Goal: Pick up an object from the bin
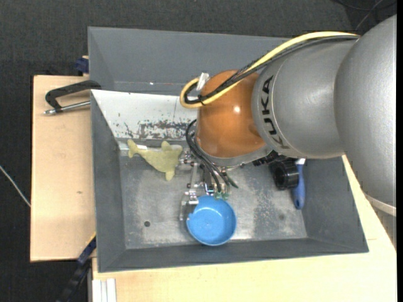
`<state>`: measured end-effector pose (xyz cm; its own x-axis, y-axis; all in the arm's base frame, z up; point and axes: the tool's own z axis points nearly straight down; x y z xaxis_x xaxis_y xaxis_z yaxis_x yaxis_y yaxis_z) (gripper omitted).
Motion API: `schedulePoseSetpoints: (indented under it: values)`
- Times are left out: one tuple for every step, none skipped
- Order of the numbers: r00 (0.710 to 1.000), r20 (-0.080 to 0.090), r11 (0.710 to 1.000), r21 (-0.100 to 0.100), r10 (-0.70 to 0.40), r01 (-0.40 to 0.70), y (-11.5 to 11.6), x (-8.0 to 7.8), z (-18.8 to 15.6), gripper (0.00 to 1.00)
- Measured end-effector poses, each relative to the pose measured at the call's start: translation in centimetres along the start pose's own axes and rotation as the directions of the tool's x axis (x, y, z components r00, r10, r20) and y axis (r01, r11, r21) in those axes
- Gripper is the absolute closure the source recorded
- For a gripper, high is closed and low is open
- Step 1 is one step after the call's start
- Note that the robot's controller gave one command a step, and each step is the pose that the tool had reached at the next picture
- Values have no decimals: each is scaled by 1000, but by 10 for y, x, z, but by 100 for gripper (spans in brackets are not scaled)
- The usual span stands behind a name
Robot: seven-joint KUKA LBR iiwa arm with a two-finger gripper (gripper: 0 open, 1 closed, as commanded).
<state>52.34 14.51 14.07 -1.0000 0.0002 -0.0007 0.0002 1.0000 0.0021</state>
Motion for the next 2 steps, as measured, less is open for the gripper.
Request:
schedulePoseSetpoints:
  values:
    - [909,9,909,2,-417,417,-66,28,68,0]
    - [908,51,910,12,-415,415,-64,17,62,100]
